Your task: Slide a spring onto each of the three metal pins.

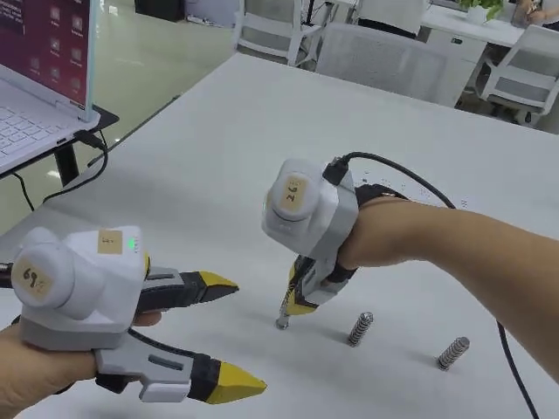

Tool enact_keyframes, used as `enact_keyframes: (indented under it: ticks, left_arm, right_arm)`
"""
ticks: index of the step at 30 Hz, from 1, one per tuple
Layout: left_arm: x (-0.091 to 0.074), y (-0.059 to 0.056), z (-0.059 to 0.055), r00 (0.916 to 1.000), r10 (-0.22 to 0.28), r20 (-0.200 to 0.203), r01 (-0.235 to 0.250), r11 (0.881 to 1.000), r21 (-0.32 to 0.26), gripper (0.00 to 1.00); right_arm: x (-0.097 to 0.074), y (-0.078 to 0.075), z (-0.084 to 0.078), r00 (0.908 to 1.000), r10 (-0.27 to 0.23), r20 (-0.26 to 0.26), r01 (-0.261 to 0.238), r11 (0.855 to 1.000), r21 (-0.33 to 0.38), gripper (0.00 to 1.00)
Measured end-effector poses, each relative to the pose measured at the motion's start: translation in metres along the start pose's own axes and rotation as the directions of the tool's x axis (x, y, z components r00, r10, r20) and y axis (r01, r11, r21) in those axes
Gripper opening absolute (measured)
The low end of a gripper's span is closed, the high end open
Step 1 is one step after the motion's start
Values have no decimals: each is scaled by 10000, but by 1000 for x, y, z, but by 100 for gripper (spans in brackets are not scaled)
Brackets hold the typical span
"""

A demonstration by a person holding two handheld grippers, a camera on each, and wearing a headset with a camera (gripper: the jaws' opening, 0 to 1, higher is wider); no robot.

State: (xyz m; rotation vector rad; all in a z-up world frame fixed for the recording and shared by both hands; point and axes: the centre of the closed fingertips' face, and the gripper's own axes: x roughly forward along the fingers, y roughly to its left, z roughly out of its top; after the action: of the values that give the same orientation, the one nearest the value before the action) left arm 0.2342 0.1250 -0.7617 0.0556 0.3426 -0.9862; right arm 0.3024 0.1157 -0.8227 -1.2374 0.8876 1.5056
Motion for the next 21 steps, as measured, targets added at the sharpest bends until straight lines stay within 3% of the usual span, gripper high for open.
enact_keyframes:
  ticks: [21]
  left_arm:
    - [0,1,0,10000,51,-14,-51,10000,-1,64]
  right_arm:
    - [21,7,-3,9998,200,-99,-199,9997,134,9]
